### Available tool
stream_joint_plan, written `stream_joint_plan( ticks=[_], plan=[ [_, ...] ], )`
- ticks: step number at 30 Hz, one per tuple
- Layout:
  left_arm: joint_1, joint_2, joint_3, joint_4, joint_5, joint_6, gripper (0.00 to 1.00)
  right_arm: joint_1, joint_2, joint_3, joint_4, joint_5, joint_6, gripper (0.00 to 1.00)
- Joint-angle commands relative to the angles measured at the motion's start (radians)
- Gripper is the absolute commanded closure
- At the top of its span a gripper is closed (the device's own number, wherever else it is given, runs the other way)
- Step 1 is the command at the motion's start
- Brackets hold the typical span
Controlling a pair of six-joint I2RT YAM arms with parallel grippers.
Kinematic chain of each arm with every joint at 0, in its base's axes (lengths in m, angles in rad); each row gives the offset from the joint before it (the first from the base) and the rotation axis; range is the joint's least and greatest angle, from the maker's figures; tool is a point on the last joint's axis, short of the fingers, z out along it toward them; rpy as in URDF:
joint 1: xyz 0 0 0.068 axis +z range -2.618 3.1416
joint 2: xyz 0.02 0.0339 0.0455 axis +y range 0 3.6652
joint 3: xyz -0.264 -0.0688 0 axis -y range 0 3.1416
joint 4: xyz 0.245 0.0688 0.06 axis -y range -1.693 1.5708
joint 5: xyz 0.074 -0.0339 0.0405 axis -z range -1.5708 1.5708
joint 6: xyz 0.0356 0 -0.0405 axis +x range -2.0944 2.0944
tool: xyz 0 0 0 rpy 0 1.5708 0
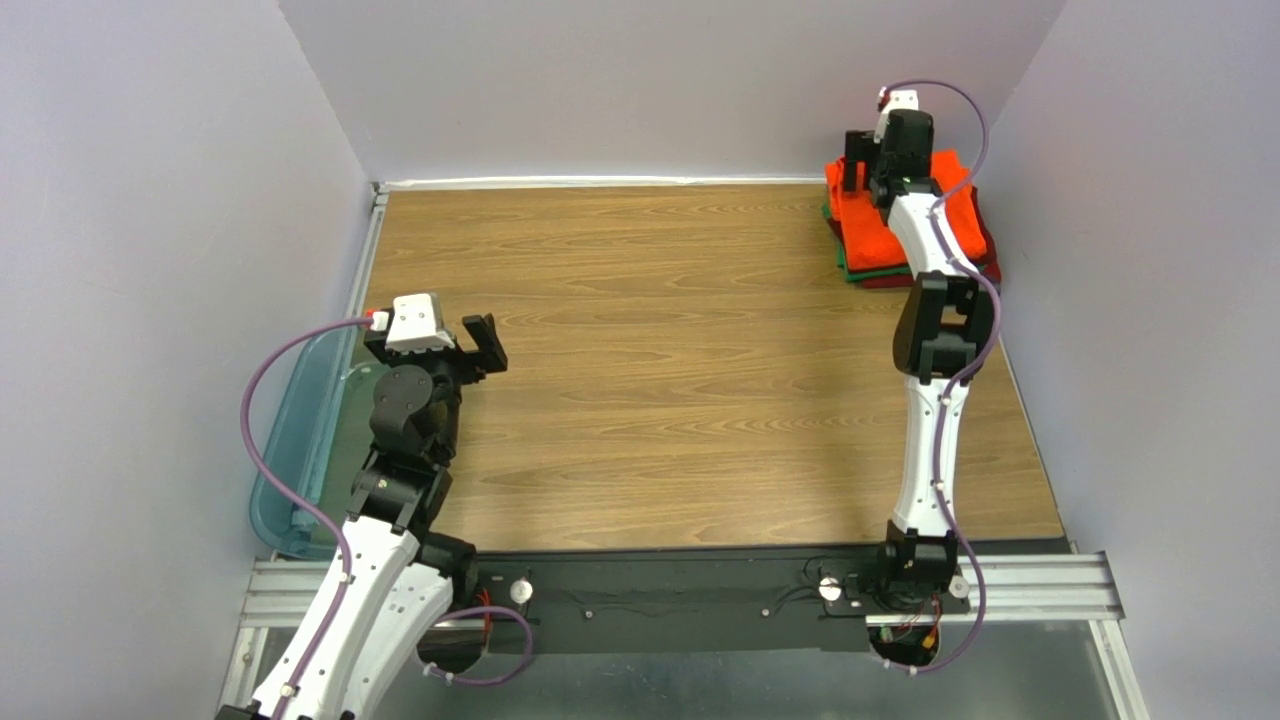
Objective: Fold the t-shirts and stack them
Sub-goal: Neatly place the folded tshirt to the corner
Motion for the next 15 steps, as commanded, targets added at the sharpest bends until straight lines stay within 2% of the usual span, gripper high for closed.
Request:
stream_joint_plan(
  ticks=[1, 6, 7, 12, 15],
  plan=[
    [-0.004, -0.013, 0.002, 0.011, 0.006, -0.009, 0.02, -0.005, -0.151, -0.027, -0.017, -0.012, 0.03, 0.0],
    [-0.004, -0.023, 0.028, -0.019, -0.037, -0.036, 0.02, -0.005, -0.425, -0.243, -0.017, -0.002, 0.134, 0.0],
    [-0.004, -0.025, 0.033, -0.029, -0.04, -0.038, 0.02, -0.005, -0.479, -0.36, -0.017, 0.014, 0.204, 0.0],
    [-0.004, -0.039, 0.037, -0.036, -0.002, -0.044, 0.02, -0.005, -0.752, -0.704, -0.017, 0.057, 0.367, 0.0],
    [-0.004, -0.043, 0.043, -0.036, 0.007, -0.046, 0.02, -0.005, -0.922, -0.911, -0.017, 0.02, 0.442, 0.0]
  ],
)
